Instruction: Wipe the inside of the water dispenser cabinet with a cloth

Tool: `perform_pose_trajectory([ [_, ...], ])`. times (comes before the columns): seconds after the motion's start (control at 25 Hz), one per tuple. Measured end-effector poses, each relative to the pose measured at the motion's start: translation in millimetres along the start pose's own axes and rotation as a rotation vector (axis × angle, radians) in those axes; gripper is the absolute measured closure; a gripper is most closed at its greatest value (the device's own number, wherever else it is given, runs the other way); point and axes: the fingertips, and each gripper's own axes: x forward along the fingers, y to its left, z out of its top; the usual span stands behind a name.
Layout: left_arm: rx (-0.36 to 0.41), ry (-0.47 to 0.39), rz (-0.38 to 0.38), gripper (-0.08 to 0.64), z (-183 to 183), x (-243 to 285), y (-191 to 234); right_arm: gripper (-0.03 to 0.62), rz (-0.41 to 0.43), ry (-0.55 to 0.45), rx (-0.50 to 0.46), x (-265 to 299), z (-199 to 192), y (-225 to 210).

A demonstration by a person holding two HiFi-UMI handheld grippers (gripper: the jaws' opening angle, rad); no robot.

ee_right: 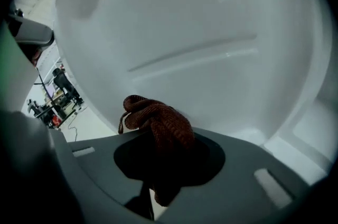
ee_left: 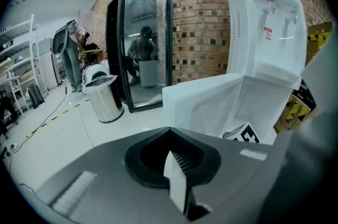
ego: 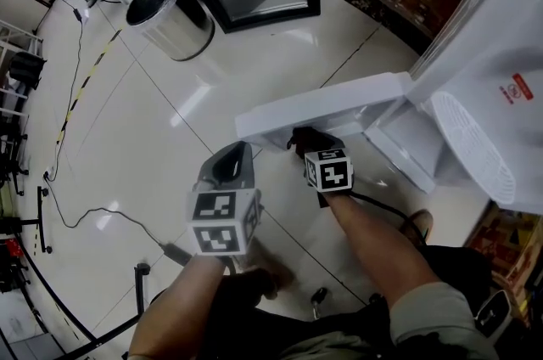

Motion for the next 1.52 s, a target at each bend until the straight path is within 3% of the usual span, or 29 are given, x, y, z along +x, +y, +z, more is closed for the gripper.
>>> perform_pose_trajectory([
  [0.32,0.0,0.008,0.016,0.56,1,1,2,0.492,-0.112,-0.06,0.178,-23,3,-49],
  [0.84,0.031,0.012,0.011,0.56,-2,-1,-2,0.492,-0.452,-0.167,0.397,-101,-9,-170],
  [1.12,0.028,0.012,0.002,0.56,-5,-3,-5,0.492,-0.424,-0.159,0.453,-96,-8,-186],
  [1.24,0.029,0.019,-0.007,0.56,-6,-3,-5,0.492,-0.444,-0.149,0.407,-98,-10,-184],
  [1.32,0.024,0.014,-0.011,0.56,-5,-3,-5,0.492,-0.439,-0.131,0.299,-94,-13,-169],
  [1.4,0.017,0.013,-0.012,0.56,-5,-3,-5,0.492,-0.381,-0.102,0.156,-82,-17,-140],
  [1.52,0.012,0.016,-0.015,0.56,-6,-4,-6,0.492,-0.219,-0.044,-0.004,-55,-32,-78],
])
